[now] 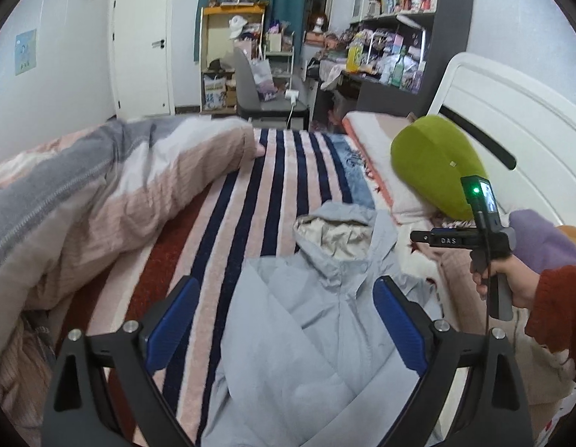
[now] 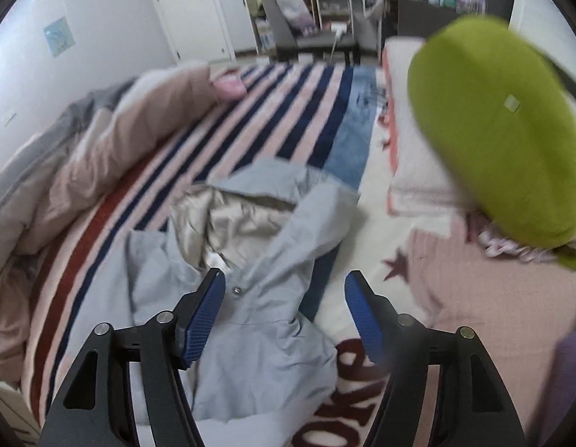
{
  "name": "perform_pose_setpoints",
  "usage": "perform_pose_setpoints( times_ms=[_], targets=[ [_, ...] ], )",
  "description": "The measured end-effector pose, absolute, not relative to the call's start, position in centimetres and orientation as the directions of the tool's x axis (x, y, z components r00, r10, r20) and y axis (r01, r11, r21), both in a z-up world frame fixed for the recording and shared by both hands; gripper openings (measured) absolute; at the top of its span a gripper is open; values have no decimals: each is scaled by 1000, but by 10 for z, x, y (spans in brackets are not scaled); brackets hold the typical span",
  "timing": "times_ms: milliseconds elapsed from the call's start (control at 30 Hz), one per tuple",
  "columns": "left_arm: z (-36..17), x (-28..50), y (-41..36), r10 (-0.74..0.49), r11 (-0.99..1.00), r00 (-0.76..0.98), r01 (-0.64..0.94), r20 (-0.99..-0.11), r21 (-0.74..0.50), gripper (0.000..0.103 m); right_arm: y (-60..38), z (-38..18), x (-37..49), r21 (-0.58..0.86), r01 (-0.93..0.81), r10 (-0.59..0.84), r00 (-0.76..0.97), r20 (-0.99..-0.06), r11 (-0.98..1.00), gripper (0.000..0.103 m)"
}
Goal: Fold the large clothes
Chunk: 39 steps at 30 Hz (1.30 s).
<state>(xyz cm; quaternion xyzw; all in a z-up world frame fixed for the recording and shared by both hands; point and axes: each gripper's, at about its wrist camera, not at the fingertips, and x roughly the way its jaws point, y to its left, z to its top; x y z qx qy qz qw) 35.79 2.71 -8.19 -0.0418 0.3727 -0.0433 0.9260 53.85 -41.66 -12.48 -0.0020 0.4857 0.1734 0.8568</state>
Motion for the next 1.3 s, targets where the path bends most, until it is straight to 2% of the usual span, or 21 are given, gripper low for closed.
perform_pose_setpoints(
  times_ms=[300, 400, 467, 500, 533, 567, 733, 800, 933, 1100, 1200, 1300],
  targets=[
    [-145, 350, 14, -124, 988, 668, 18, -734, -151, 93, -410, -221, 571, 229, -274, 321, 363, -875, 934, 64],
    [-157, 349, 9, -124, 988, 656, 16, -744, -151, 93, -405, -235, 574, 253, -272, 342, 362, -867, 928, 57],
    [-163, 349, 8, -125, 988, 647, 14, -753, -152, 93, -402, -239, 575, 271, -278, 362, 365, -858, 922, 36],
    [-166, 349, 7, -126, 988, 642, 13, -757, -154, 92, -399, -240, 576, 264, -280, 357, 366, -859, 923, 30],
    [-168, 349, 6, -127, 988, 638, 13, -759, -155, 92, -396, -239, 575, 251, -291, 350, 368, -861, 923, 12],
    [-168, 349, 6, -127, 988, 638, 13, -759, -154, 92, -391, -237, 574, 234, -319, 348, 369, -862, 918, 5],
    [-169, 348, 6, -125, 989, 642, 16, -756, -150, 92, -369, -196, 546, 127, -459, 367, 483, -795, 879, 2],
    [-169, 349, 6, -126, 988, 641, 12, -757, -153, 92, -353, -169, 519, 58, -582, 419, 510, -751, 811, 2],
    [-168, 350, 11, -125, 986, 645, -1, -754, -164, 93, -325, -148, 465, 37, -780, 523, 383, -761, 625, 2],
    [-168, 349, 17, -132, 982, 646, -16, -752, -186, 92, -303, -175, 407, 85, -901, 507, 160, -847, 426, 2],
    [-172, 348, 18, -130, 983, 641, -20, -757, -185, 93, -307, -215, 404, 162, -863, 459, 89, -884, 478, 3],
    [-176, 348, 19, -132, 982, 635, -22, -761, -188, 92, -321, -230, 423, 243, -780, 475, 79, -876, 577, 4]
  ],
)
